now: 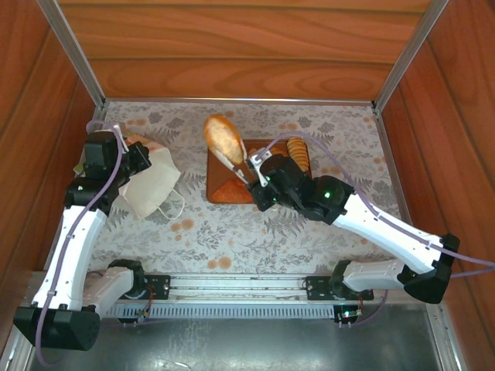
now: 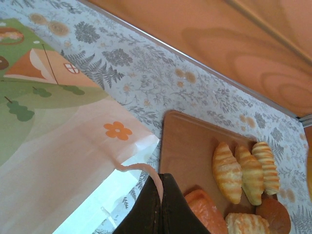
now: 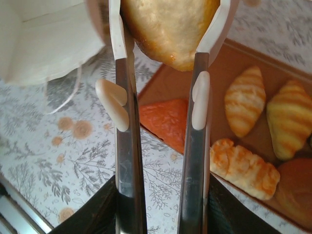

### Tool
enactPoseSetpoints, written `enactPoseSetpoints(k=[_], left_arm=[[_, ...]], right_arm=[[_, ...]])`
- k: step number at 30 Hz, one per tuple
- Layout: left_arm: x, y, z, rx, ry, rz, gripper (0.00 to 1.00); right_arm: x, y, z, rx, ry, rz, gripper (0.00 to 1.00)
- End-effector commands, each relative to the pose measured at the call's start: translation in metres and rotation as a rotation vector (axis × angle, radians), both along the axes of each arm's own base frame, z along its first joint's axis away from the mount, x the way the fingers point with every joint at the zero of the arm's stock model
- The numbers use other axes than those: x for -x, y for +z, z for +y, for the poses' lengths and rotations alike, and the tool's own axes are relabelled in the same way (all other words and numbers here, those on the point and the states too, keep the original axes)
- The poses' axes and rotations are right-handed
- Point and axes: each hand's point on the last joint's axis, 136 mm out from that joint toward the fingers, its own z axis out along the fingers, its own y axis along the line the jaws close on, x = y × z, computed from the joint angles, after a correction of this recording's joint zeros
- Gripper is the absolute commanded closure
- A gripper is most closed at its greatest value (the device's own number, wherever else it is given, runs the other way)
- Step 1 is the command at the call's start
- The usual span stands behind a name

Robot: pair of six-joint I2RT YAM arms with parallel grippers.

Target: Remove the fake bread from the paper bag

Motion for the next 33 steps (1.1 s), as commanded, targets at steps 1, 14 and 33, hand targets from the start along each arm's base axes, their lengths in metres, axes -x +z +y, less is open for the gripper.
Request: enactPoseSetpoints(k=[1, 14, 33], left_arm=[[0.001, 0.013, 0.001, -0.008, 0.004, -0.052, 1.0], [0.012, 0.015, 0.001, -0.01, -0.004, -0.079, 1.0], [0.022, 0.009, -0.003, -0.069, -0.079, -0.103, 1.0]], right_arm=[[-0.015, 0.003, 0.005, -0.089, -0.118, 0.095, 0.66], [-0.046, -0.062, 0.045, -0.058, -0.364, 0.491, 0.69], [-0.075, -0.106, 0.082, -0.104, -0.602, 0.622, 0.58]])
